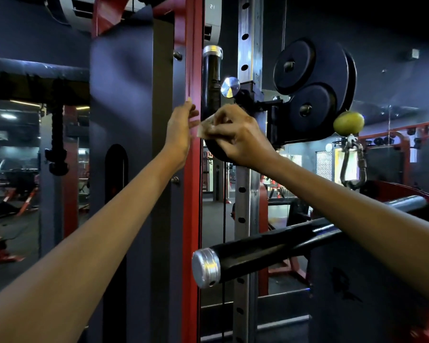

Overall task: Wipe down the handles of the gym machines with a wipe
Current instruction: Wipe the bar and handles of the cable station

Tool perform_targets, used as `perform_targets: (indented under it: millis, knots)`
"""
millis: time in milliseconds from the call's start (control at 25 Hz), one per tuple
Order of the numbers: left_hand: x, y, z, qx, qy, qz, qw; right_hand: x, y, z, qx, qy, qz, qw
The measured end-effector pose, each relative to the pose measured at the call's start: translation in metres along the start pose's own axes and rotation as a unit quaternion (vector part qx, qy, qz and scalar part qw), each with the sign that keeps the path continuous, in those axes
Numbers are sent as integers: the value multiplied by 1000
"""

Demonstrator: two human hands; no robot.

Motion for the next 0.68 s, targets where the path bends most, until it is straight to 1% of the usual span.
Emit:
perform_targets:
  millis: [120,200,320,360,480,560,640,680]
  knots:
    - [15,-4,-8,42,-28,16,999,-3,11,-3,-12,-38,25,999]
    - [25,-7,-12,60,-58,1,996,-2,18,-6,12,-59,46,997]
    - [35,-1,-14,87,-181,-21,979,2,24,-10,32,-71,36,996]
    - [36,0,-13,96,-207,-22,973,3,26,-11,34,-77,30,996]
    - [34,3,-13,106,-218,-21,970,2,29,-16,75,-117,34,990]
    - [34,6,-15,102,-210,-13,972,2,36,-24,97,-98,68,988]
    - [34,7,-14,93,-197,-2,976,8,49,-39,109,-30,135,984]
    - [34,7,-12,90,-189,4,978,10,56,-49,133,-15,166,977]
Point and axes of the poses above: each hand's wrist, its own y-axis away from the middle knuckle, its own x-axis out of the palm, z = x × y, the point moved 4 cm from there along -y, towards the middle knuckle, and after that the axes turned 2 degrees about -z, right-handed, at the moved point
